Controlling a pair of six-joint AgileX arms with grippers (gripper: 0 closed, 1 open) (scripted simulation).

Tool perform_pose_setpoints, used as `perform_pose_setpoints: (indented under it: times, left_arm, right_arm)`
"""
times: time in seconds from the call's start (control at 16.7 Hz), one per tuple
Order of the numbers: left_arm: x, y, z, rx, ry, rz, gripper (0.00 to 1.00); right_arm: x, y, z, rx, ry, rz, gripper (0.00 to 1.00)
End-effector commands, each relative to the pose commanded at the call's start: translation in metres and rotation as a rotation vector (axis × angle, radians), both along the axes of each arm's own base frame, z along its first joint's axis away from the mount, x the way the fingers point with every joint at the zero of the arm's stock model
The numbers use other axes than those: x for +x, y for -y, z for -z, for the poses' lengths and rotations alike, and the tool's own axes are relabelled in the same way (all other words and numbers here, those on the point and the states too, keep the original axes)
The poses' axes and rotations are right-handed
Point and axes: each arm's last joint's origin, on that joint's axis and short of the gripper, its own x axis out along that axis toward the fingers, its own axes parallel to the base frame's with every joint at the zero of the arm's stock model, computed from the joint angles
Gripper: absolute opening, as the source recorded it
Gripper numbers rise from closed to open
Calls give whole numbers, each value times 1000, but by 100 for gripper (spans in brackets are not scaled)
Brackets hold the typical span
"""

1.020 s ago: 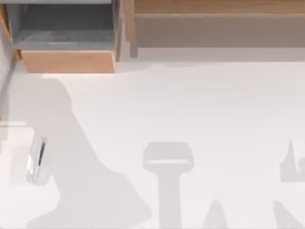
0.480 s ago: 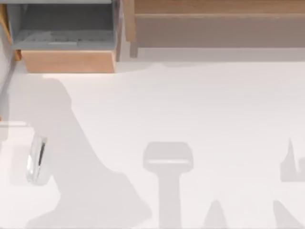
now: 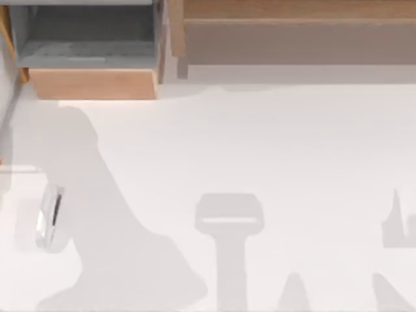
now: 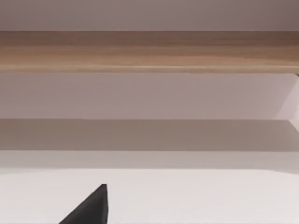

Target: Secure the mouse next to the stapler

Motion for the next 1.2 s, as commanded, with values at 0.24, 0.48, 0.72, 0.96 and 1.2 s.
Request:
perform_pose_setpoints:
  times: [0.24, 0.48, 0.72, 0.96, 1.2]
  left_arm:
    - [0, 0, 0, 0, 0, 0, 0]
    - [-1, -1, -2, 1, 3, -1, 0]
    - [-5, -4, -22, 4, 33, -21, 0]
    - [-17, -1, -63, 6, 98, -65, 0]
    - [-31, 24, -108, 12, 193, -83, 0]
  right_arm:
    - [0, 0, 0, 0, 0, 0, 100]
    - [0, 0, 0, 0, 0, 0, 100]
    - [0, 0, 0, 0, 0, 0, 100]
    - [0, 0, 0, 0, 0, 0, 100]
    - [0, 0, 0, 0, 0, 0, 100]
